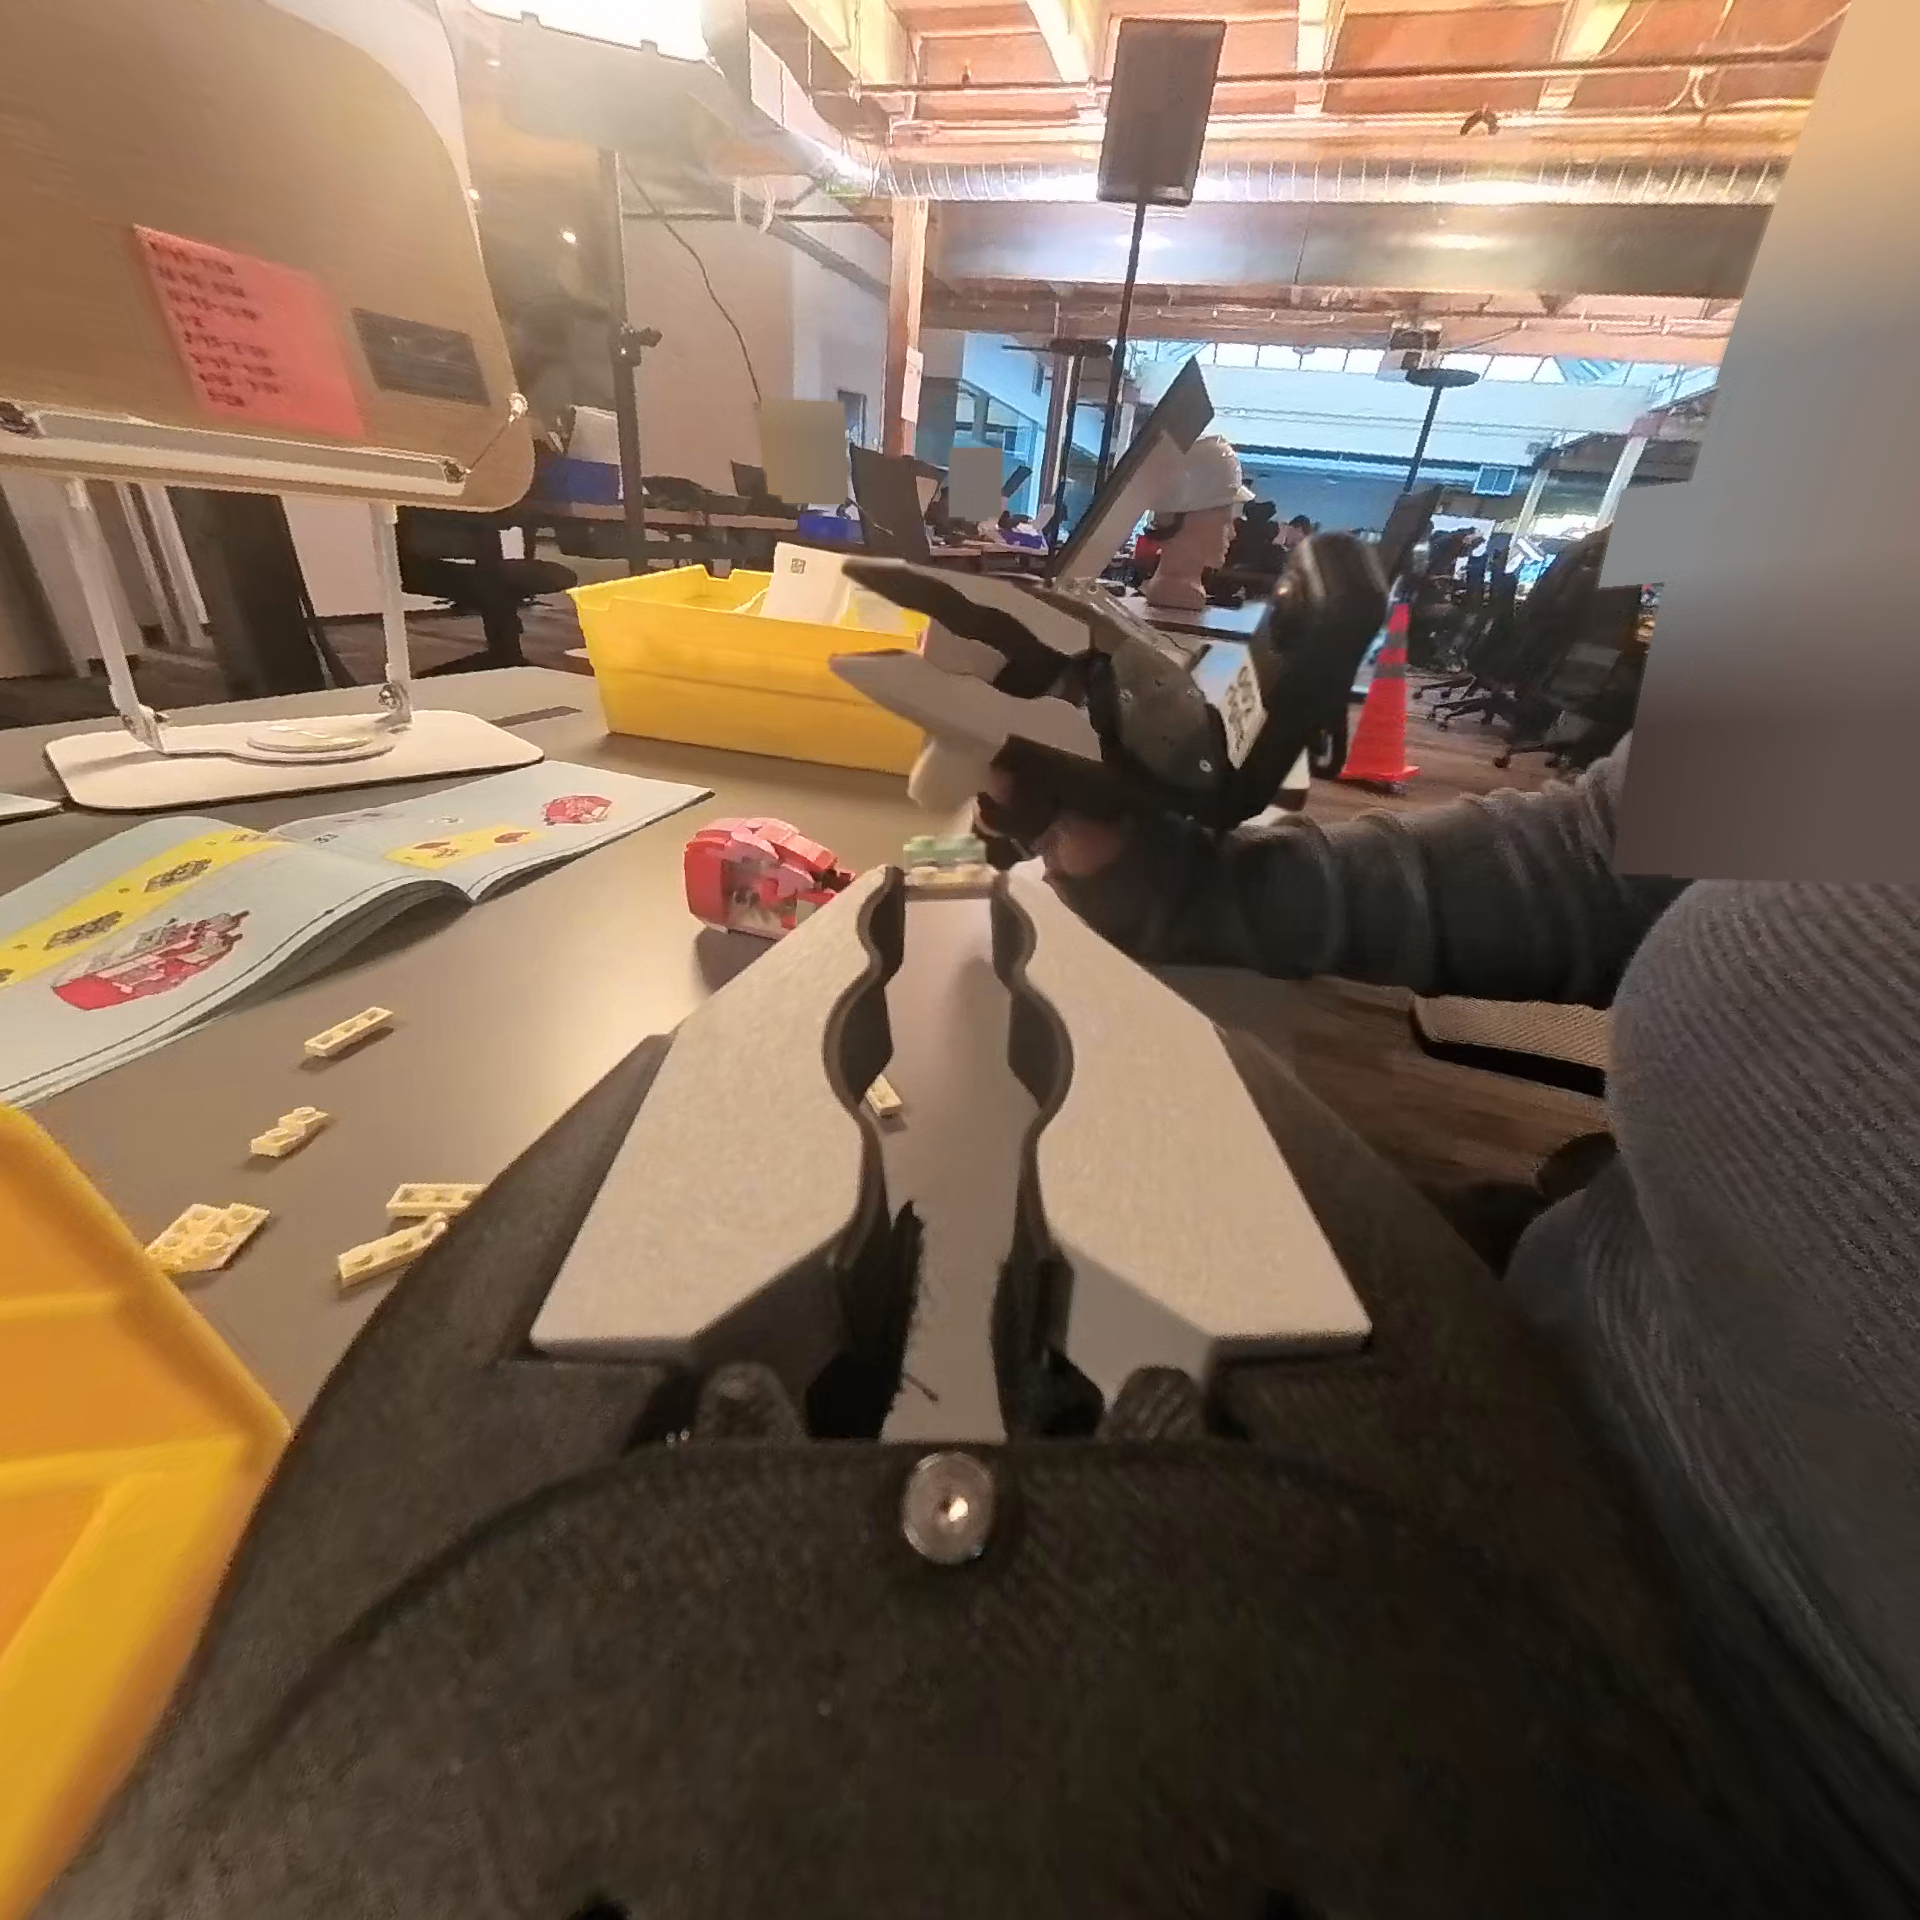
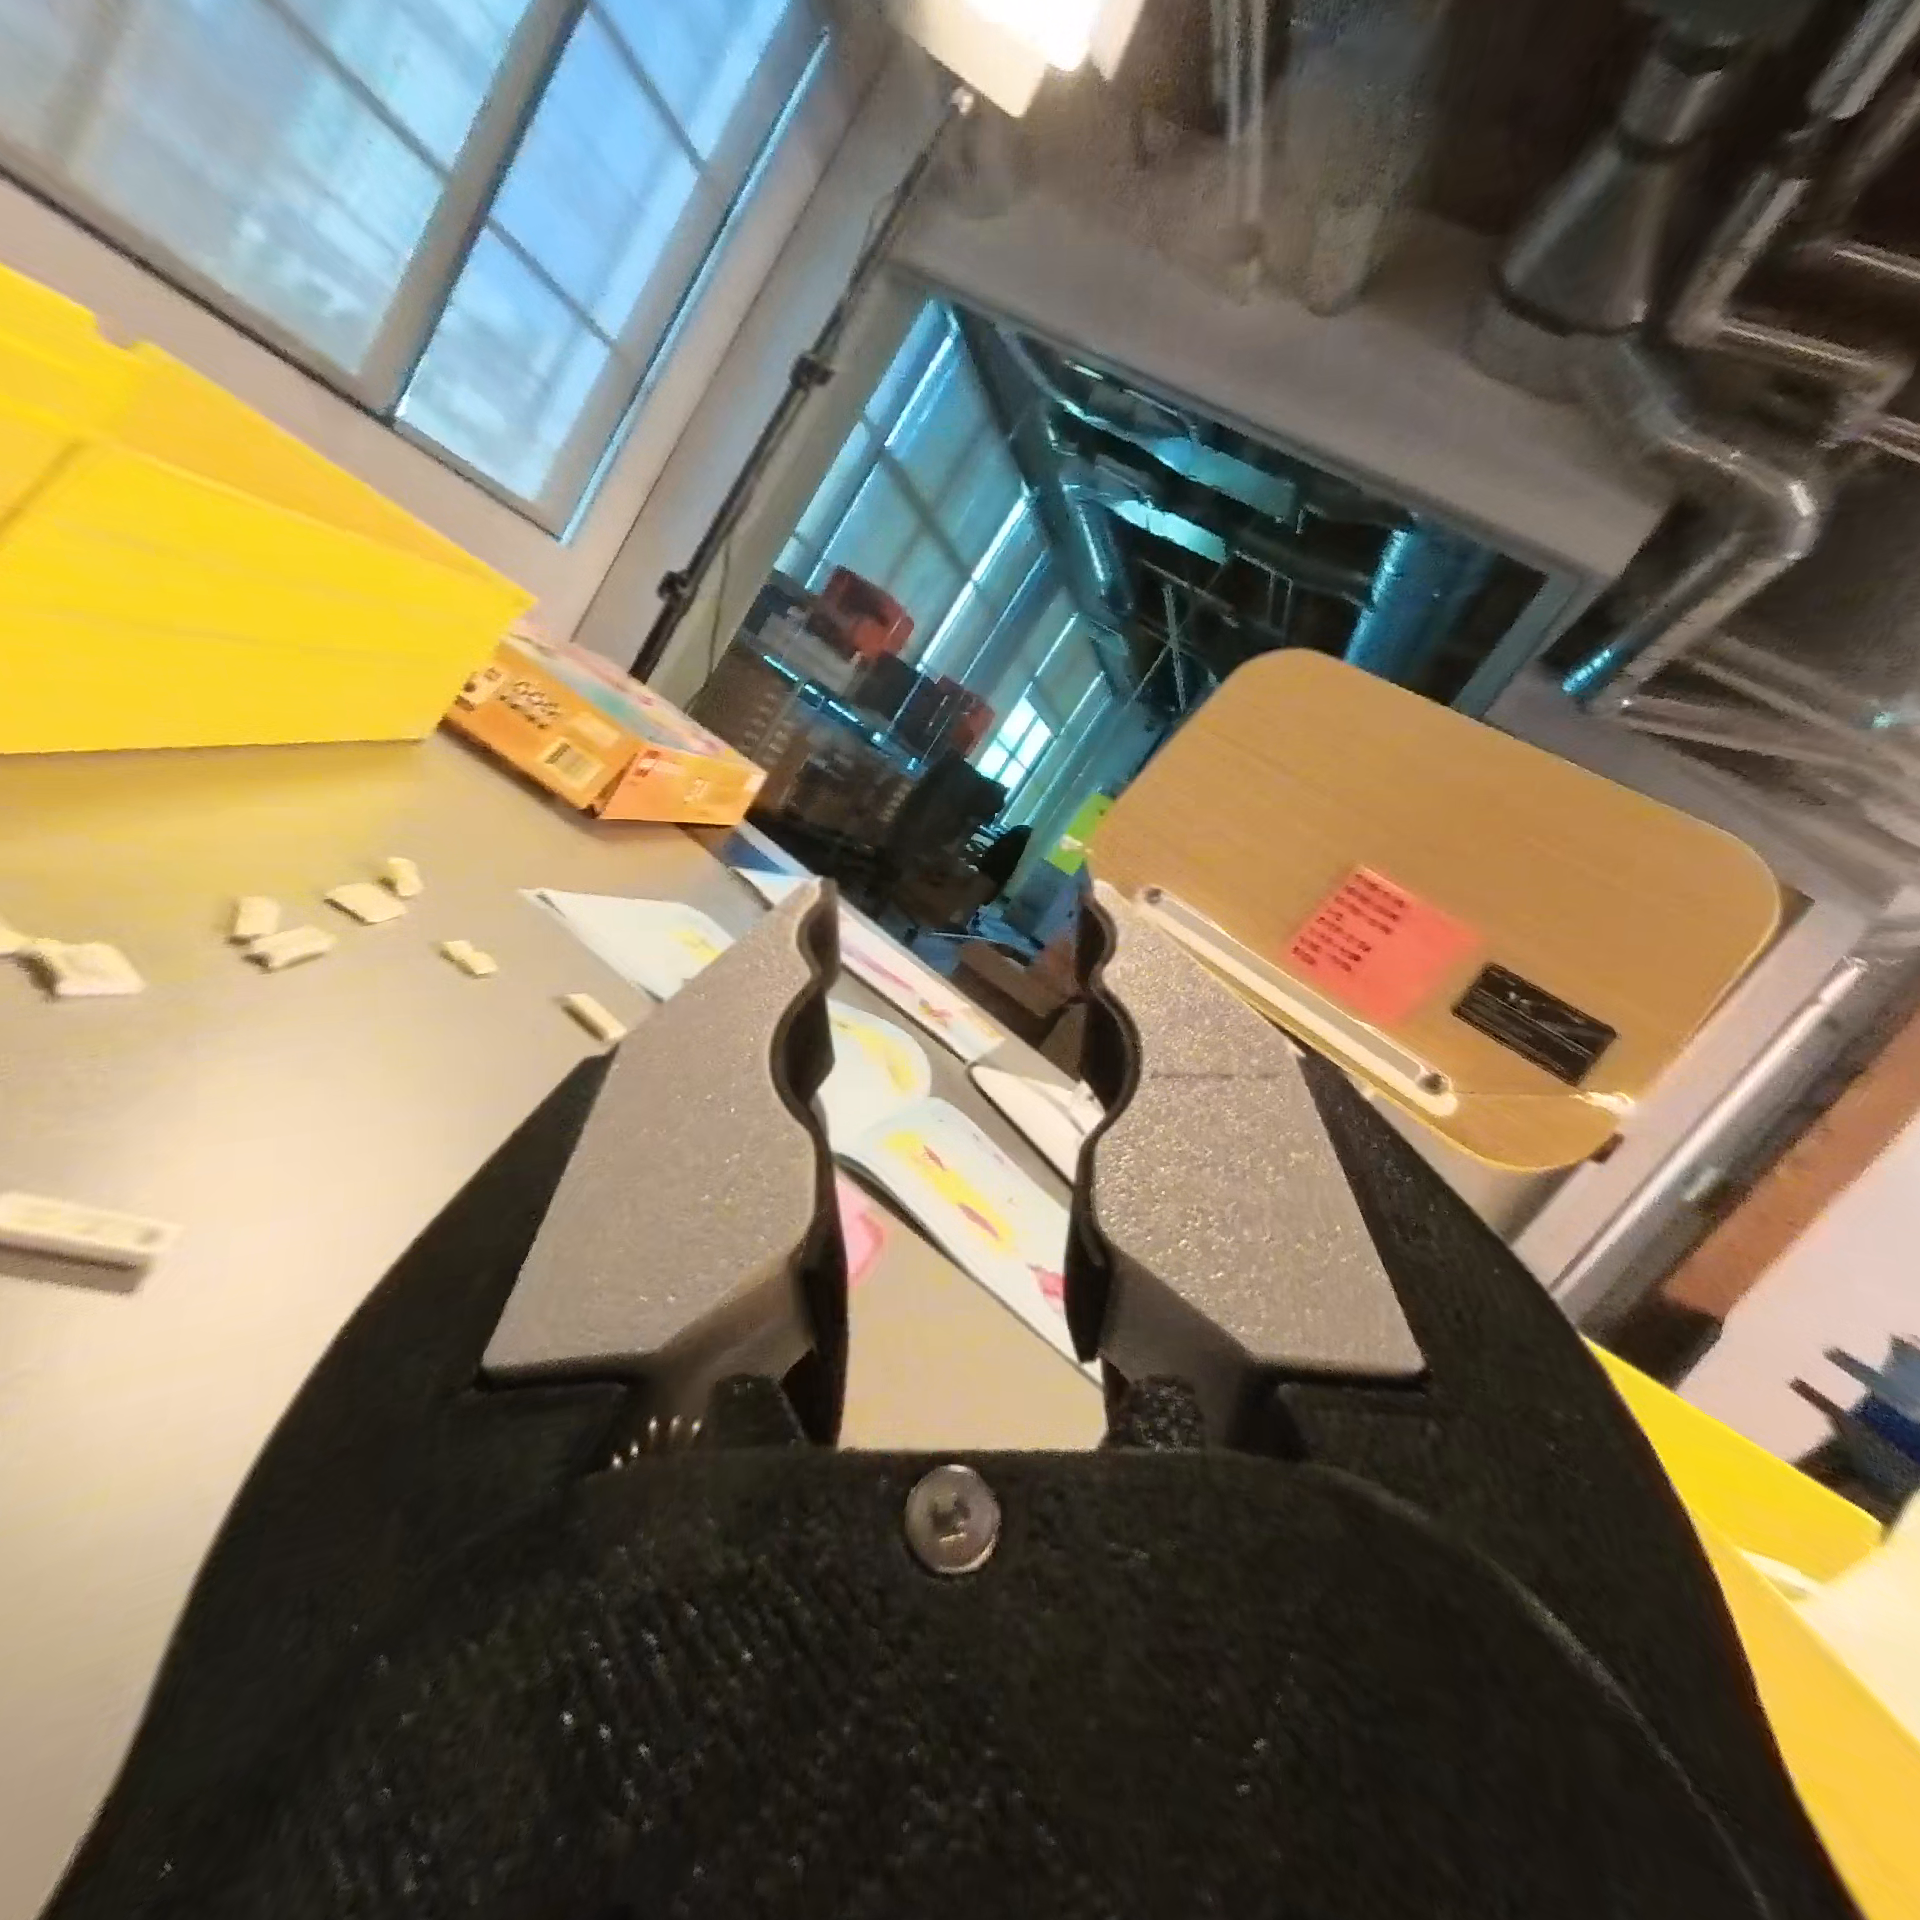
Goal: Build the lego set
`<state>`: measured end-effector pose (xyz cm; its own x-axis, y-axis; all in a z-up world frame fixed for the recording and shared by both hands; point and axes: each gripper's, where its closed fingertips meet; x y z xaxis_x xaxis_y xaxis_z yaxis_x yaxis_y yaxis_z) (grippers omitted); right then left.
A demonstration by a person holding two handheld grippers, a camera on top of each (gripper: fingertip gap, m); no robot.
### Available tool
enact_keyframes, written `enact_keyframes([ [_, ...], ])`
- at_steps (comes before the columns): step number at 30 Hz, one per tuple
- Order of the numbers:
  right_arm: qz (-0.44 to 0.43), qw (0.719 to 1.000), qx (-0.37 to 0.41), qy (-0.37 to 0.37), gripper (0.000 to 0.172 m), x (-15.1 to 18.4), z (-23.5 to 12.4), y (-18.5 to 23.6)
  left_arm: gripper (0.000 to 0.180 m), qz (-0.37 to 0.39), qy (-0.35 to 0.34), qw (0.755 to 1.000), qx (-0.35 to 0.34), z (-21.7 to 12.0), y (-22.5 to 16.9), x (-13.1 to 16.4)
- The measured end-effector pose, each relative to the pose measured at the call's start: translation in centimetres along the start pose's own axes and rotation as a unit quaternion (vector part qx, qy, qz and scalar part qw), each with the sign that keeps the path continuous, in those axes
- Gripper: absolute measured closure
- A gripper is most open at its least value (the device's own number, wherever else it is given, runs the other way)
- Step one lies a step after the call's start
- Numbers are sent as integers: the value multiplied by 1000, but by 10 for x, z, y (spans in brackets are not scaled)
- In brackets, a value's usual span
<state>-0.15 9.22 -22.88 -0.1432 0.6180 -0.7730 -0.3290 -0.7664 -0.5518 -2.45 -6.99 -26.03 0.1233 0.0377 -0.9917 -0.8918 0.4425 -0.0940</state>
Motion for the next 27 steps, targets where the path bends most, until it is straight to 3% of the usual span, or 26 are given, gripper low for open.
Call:
enact_keyframes([
  [4,-4,1000,28,9,132,31,12,-38,165,7,2,1000,-5,1,0,1],
  [10,74,994,80,28,136,83,41,-101,165,32,13,999,-20,4,1,3],
  [22,159,987,2,-27,142,79,54,-91,165,72,38,992,-99,9,18,9],
  [24,170,985,3,-26,143,81,54,-93,165,58,68,989,-117,12,22,16],
  [27,184,982,5,-31,144,80,52,-96,164,31,186,974,-129,17,26,48],
])
Point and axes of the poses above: each gripper's, where its closed fingertips meet, z out along the fingers, x out of its underside, y = z × x across the jaws
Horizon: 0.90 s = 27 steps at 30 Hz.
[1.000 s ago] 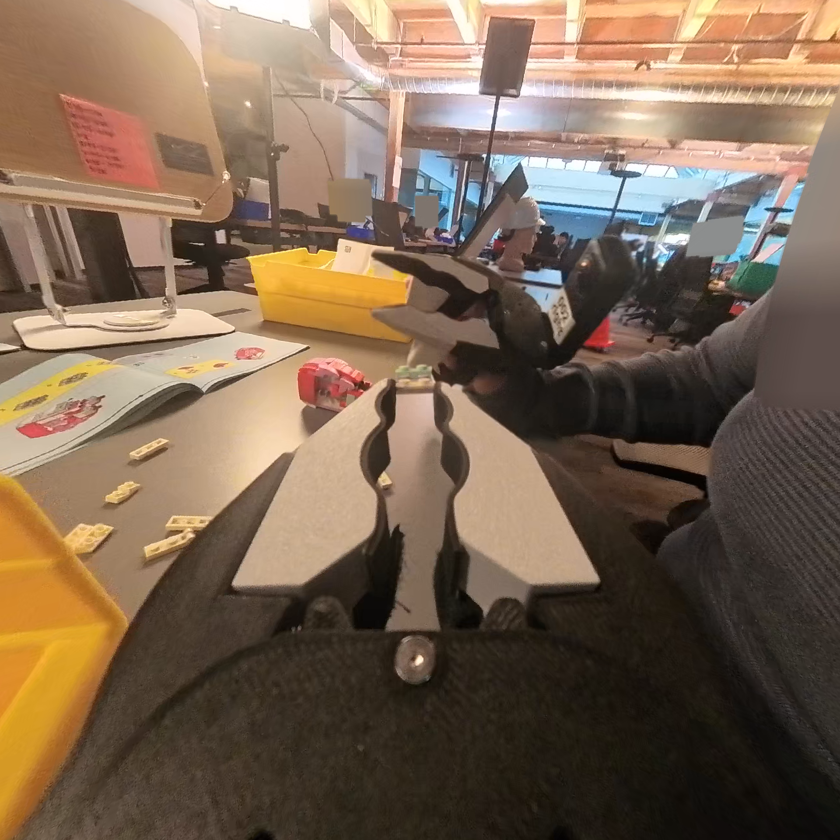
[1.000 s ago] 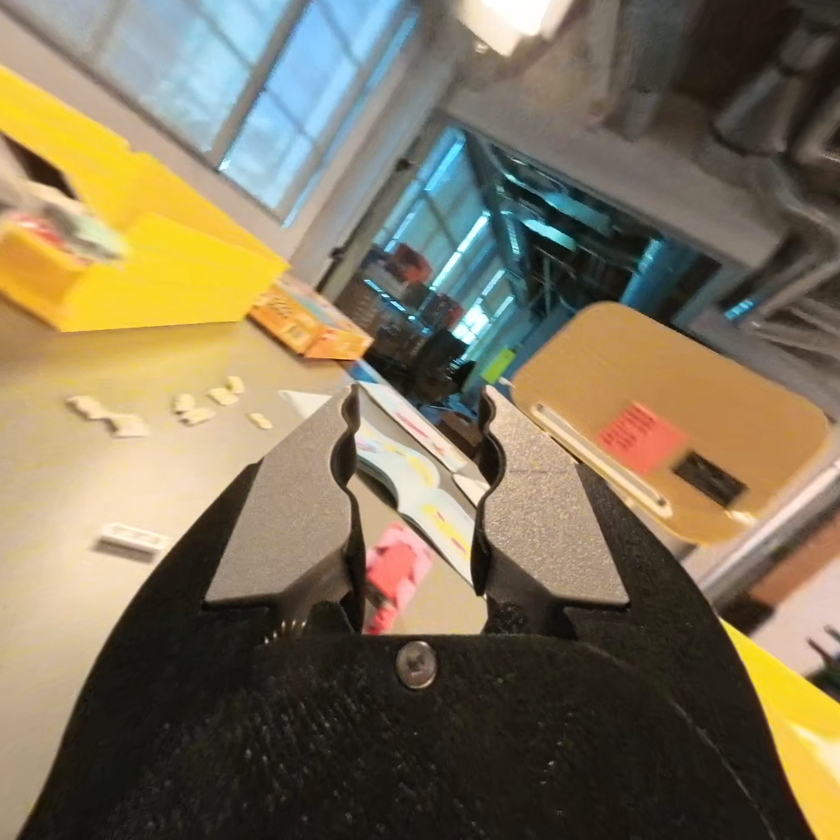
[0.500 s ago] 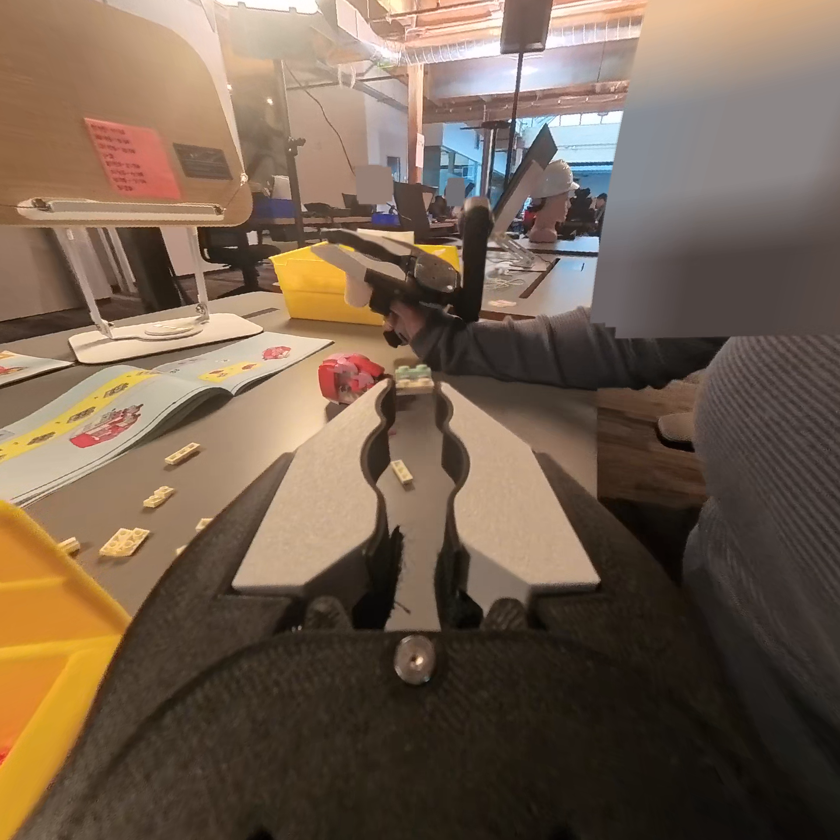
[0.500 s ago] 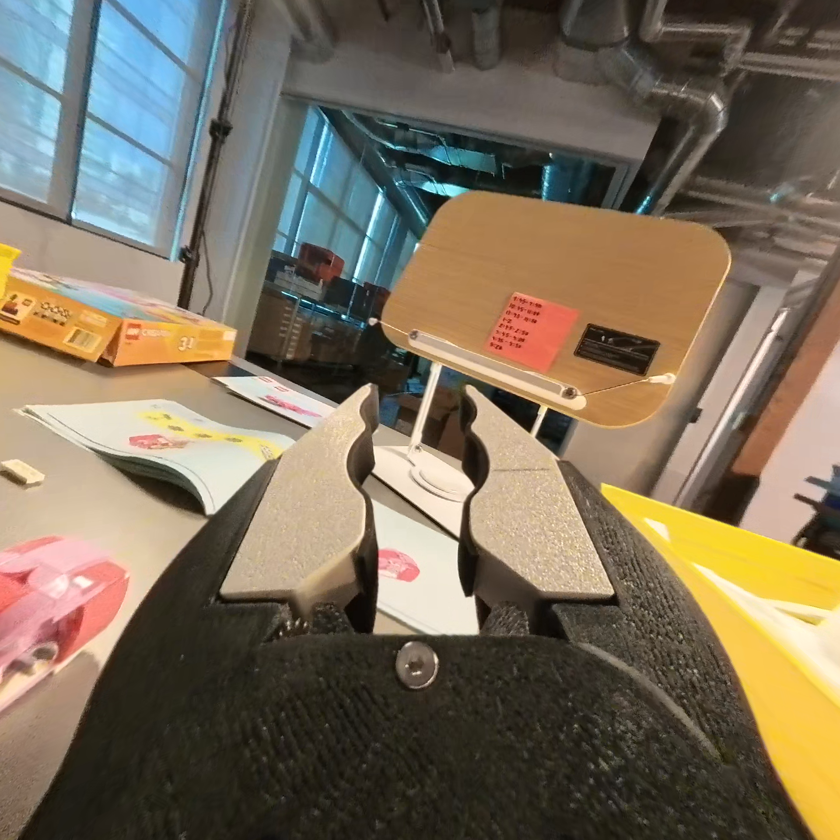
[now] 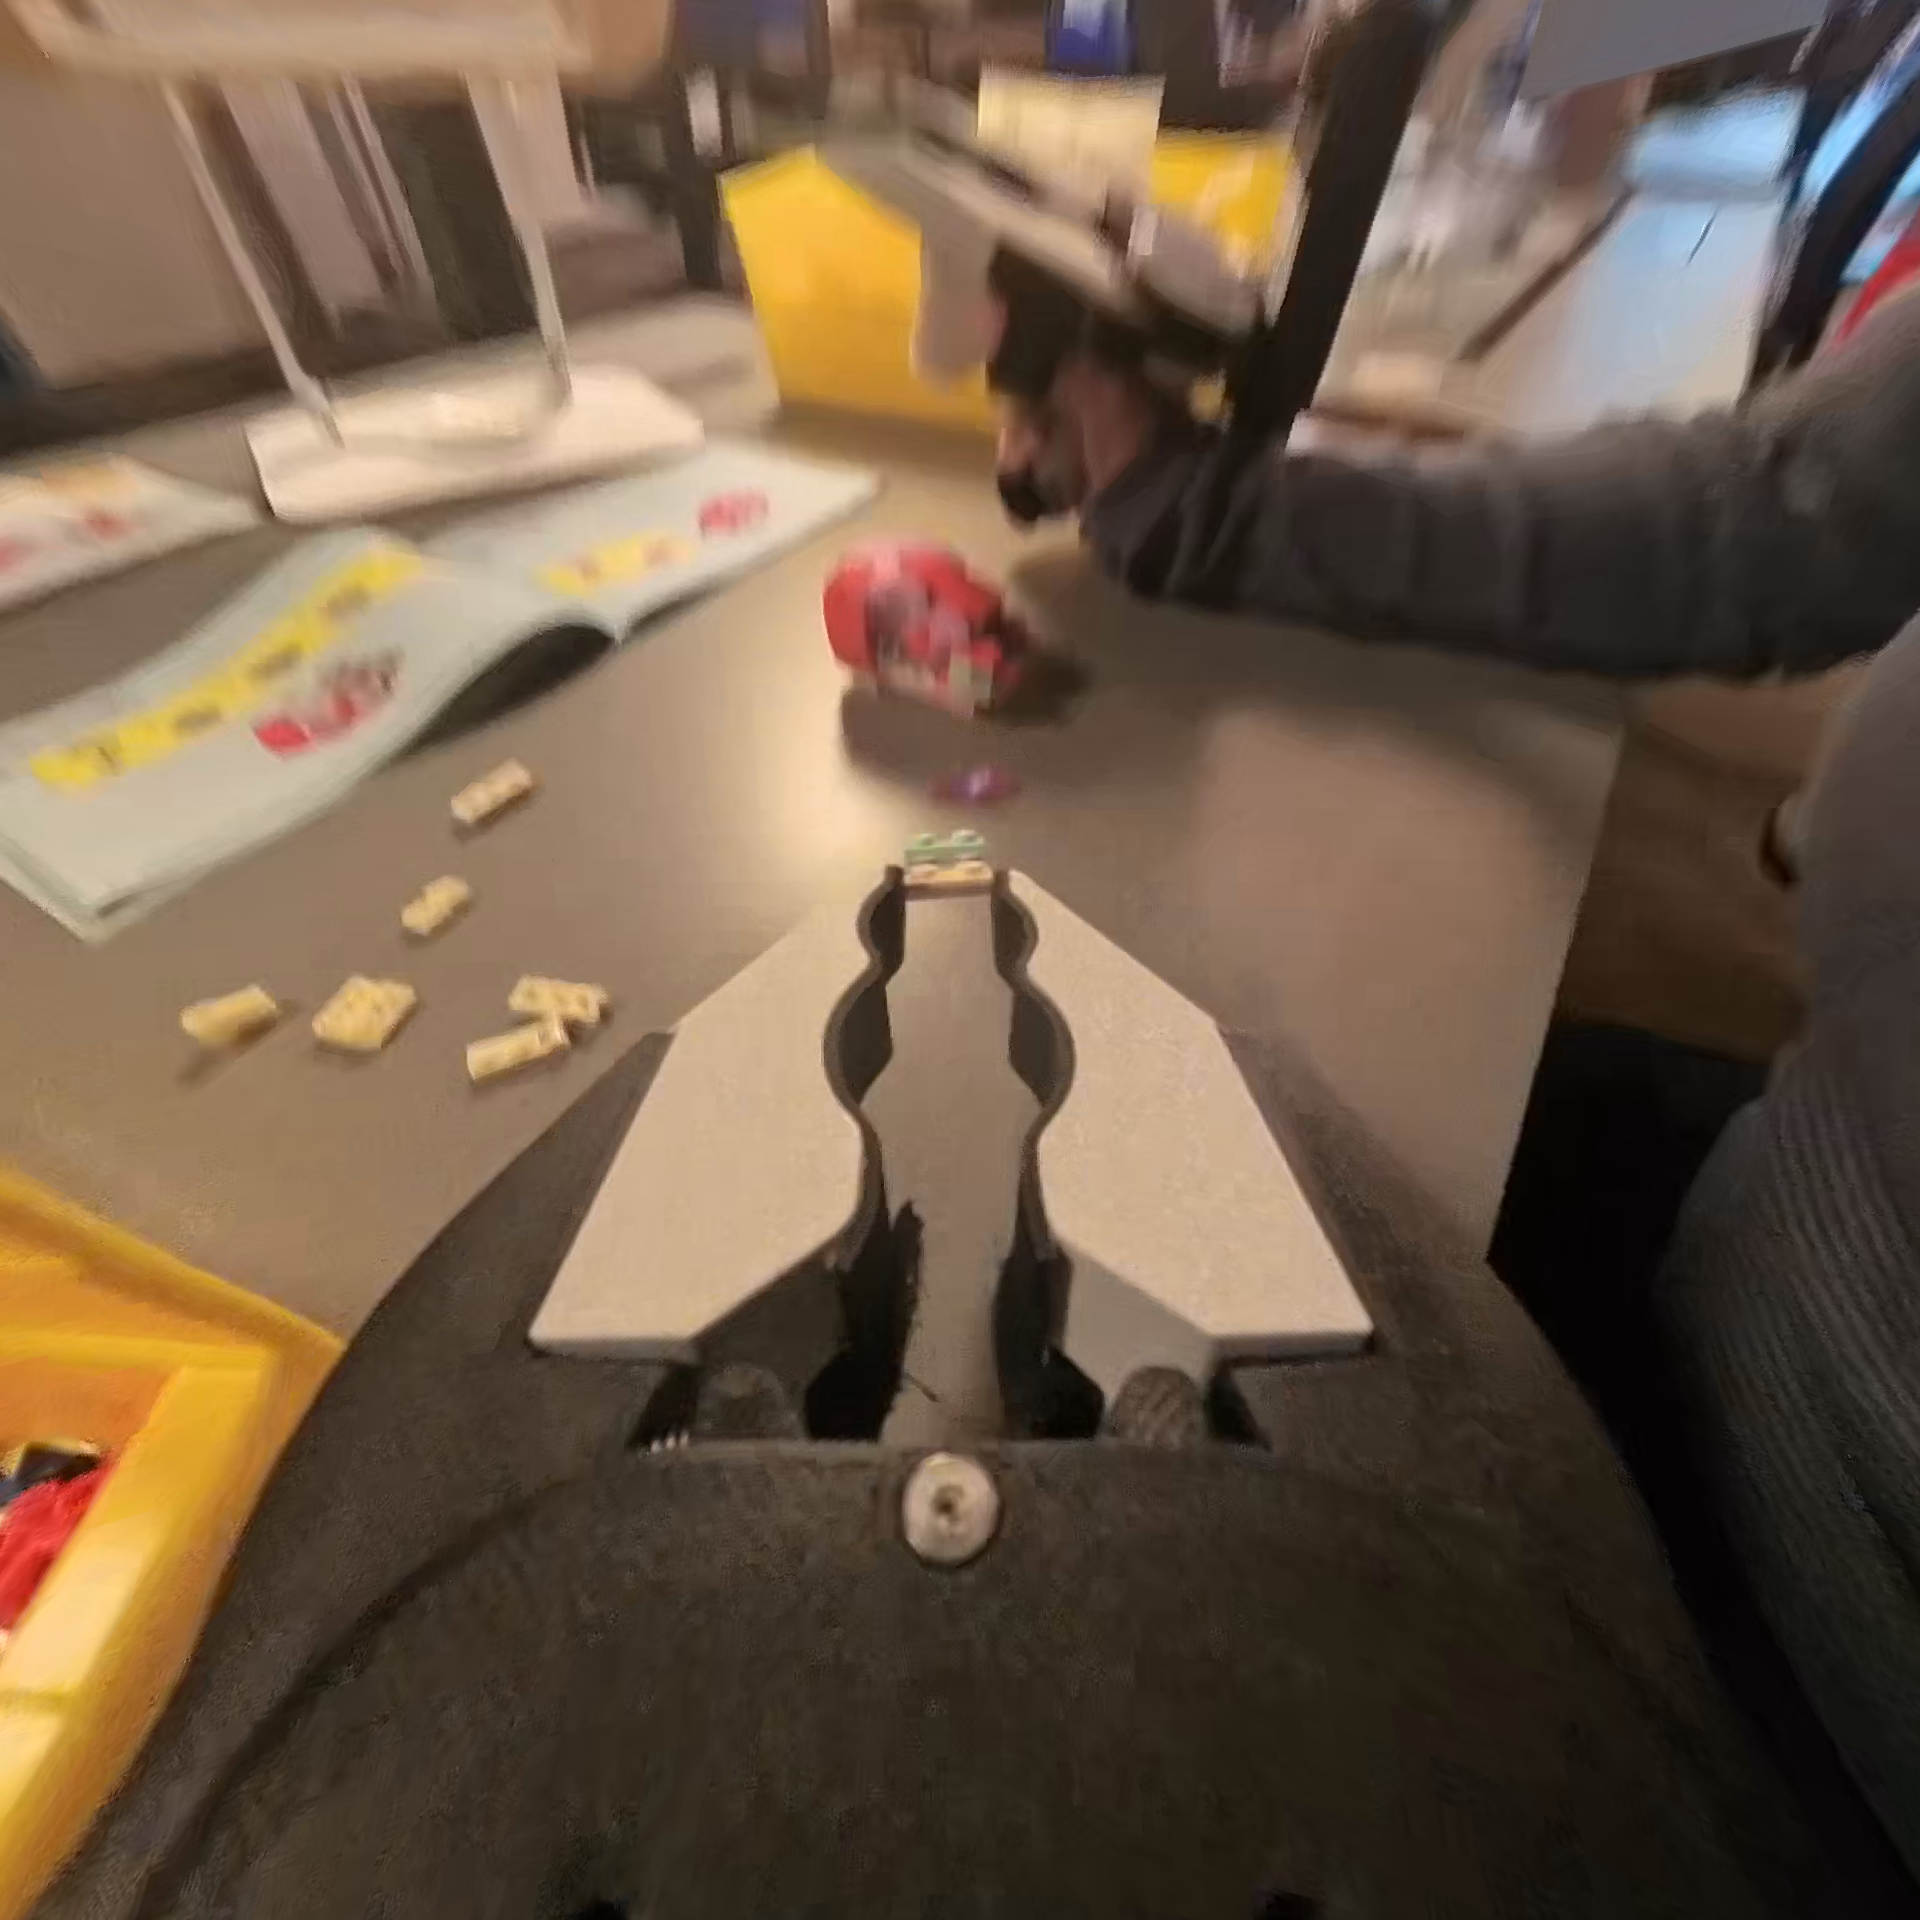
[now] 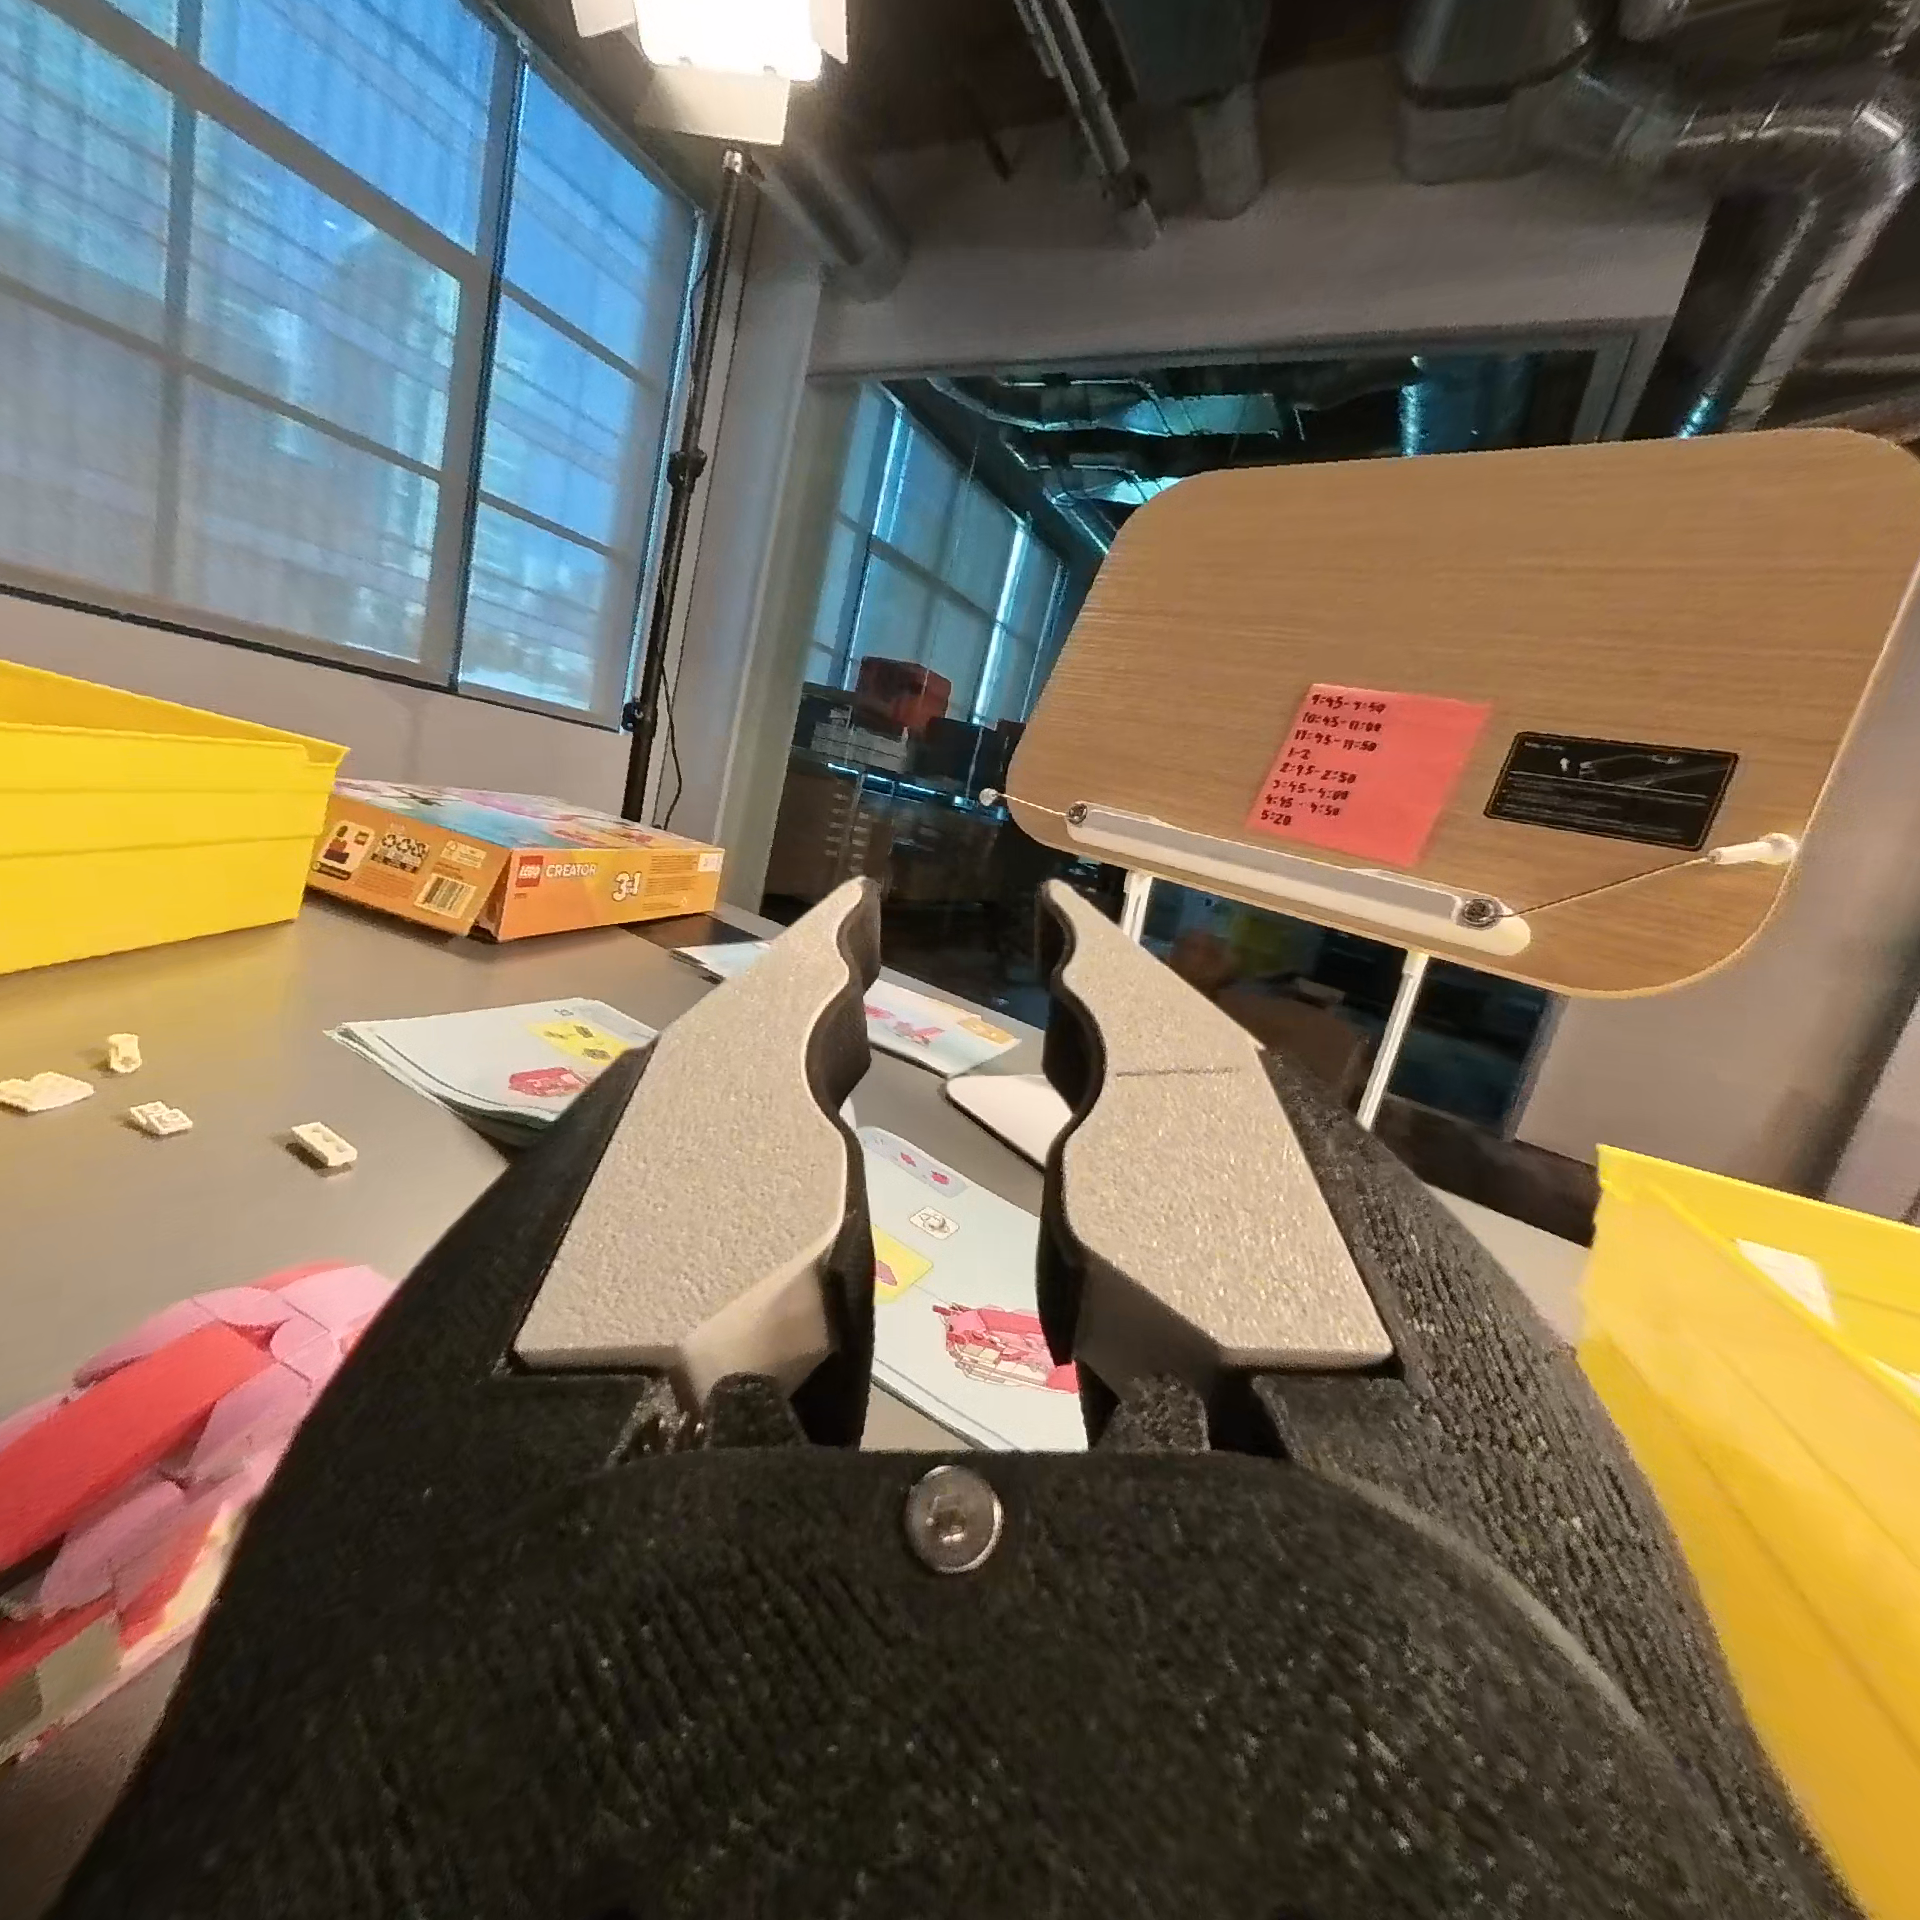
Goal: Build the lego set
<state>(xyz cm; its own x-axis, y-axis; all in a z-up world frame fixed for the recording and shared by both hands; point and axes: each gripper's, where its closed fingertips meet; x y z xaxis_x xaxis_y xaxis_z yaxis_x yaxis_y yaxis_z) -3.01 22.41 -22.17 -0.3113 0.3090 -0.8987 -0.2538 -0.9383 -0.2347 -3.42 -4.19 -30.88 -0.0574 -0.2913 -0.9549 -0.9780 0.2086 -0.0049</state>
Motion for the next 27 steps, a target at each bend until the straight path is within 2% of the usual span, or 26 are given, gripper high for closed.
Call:
enact_keyframes([
  [2,2,1000,-3,0,144,0,0,1,164,8,89,996,-6,9,-1,24],
  [5,-4,1000,-18,8,148,2,1,7,164,27,136,990,-8,19,-6,36],
  [15,-64,996,-49,34,157,10,1,24,164,18,194,981,18,21,-18,54],
  [20,-41,997,-49,36,157,12,1,20,164,11,203,979,25,19,-25,58],
  [27,-50,997,-50,30,156,10,0,23,144,-46,195,979,39,16,-25,56],
])
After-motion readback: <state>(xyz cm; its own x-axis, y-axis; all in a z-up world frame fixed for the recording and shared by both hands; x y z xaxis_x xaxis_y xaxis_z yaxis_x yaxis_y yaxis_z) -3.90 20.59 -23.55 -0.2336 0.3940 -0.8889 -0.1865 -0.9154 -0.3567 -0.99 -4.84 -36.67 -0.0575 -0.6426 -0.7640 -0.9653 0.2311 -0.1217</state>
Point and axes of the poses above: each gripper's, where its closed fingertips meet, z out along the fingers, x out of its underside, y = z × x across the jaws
